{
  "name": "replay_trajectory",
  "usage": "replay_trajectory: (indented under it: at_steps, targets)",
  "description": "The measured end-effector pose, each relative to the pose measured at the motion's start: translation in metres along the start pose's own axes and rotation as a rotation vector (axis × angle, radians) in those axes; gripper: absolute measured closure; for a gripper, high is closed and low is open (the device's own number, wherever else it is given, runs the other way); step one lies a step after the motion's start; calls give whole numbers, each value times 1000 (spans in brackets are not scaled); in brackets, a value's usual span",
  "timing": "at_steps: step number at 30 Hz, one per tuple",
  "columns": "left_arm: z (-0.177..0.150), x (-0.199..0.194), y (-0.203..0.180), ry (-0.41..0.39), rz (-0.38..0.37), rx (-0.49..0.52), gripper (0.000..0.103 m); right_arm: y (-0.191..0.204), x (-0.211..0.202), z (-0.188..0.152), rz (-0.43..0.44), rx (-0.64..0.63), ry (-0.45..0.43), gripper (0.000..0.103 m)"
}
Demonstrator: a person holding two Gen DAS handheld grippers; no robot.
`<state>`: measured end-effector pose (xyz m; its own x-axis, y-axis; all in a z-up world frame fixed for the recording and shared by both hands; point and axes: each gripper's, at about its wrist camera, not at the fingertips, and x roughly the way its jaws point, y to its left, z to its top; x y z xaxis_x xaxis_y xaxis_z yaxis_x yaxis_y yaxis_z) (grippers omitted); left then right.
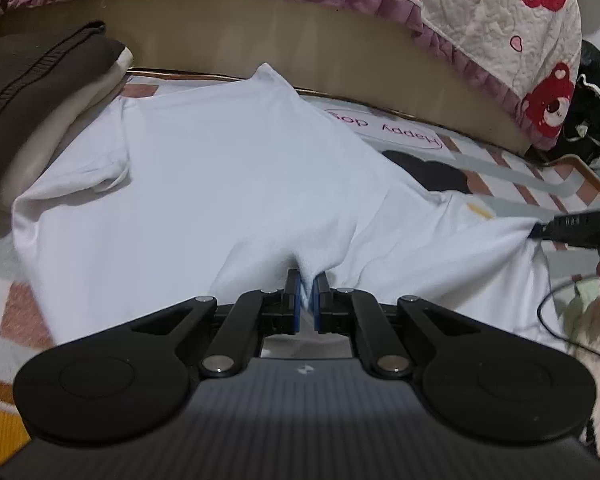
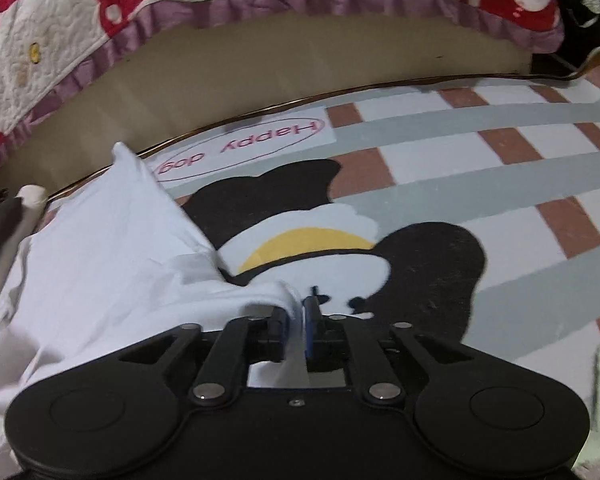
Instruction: Fold clothes
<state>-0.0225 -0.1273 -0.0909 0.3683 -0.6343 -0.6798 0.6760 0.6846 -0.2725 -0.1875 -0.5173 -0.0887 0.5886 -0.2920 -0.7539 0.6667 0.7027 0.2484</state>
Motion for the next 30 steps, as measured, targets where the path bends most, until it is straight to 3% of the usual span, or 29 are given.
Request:
replay_trajectory:
  at_steps: [6, 8, 11, 15, 19, 21, 23, 25, 27, 29, 30]
  targets:
    - [-13, -37, -9, -29, -129, 29, 98, -23, 12, 3, 1, 155, 61, 91]
    - [-19, -39, -8, 22, -150, 33, 98, -37, 17, 5, 35, 255, 88, 91]
    - [-26, -37, -8, 91, -140, 72, 98, -40, 17, 11, 61, 256, 139, 89]
    - [-24, -31, -17, 181, -154, 191, 97, -42, 17, 20, 94, 252, 207, 60]
    - [-25, -40, -30, 262, -193, 338, 95, -45, 16, 29, 128, 247, 275, 54]
    - [-27, -46, -30, 301, -225, 381, 90, -43, 7, 35, 153, 196, 302, 43]
    - [-28, -49, -26, 306, -211, 377, 89, -35, -11, 42, 185, 100, 297, 42]
    - [-23, -47, -16, 281, -188, 300, 84, -27, -29, 47, 213, 20, 260, 42]
    - [-17, -45, -8, 243, -175, 215, 81, -18, -31, 50, 320, 7, 219, 42]
    - [-8, -43, -8, 182, -204, 172, 79, -10, -23, 52, 460, 23, 198, 42]
    - [-3, -43, -8, 152, -218, 153, 79, -4, -14, 53, 491, 32, 208, 42]
